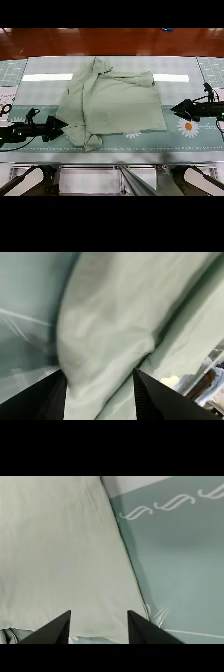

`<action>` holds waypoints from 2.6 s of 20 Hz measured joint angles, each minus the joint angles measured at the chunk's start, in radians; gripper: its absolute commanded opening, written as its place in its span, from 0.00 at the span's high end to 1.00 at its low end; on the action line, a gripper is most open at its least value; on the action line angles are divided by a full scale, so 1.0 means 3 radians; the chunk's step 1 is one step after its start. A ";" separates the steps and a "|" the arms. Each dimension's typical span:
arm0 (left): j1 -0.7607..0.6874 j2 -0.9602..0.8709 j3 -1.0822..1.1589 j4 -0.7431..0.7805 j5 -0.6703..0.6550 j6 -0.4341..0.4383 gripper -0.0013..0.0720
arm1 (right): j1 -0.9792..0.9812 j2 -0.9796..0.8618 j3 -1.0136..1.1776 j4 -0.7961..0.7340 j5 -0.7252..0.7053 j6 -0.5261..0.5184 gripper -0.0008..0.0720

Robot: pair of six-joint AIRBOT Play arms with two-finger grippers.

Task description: Fold the shirts.

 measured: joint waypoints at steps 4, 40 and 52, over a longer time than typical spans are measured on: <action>-0.0233 -0.0175 0.0043 -0.0028 0.0183 0.0095 0.96 | 0.0000 0.0005 -0.0011 -0.0031 -0.0006 0.0014 0.43; -0.0136 0.0559 0.3632 -0.0197 -0.0209 0.0075 0.96 | 0.1008 0.0308 0.3338 -0.0561 0.0169 0.0697 0.96; -0.0312 0.1939 0.4626 0.1048 -0.0192 -0.0469 0.96 | 0.1012 0.1902 0.3783 -0.1279 0.0427 0.0994 0.96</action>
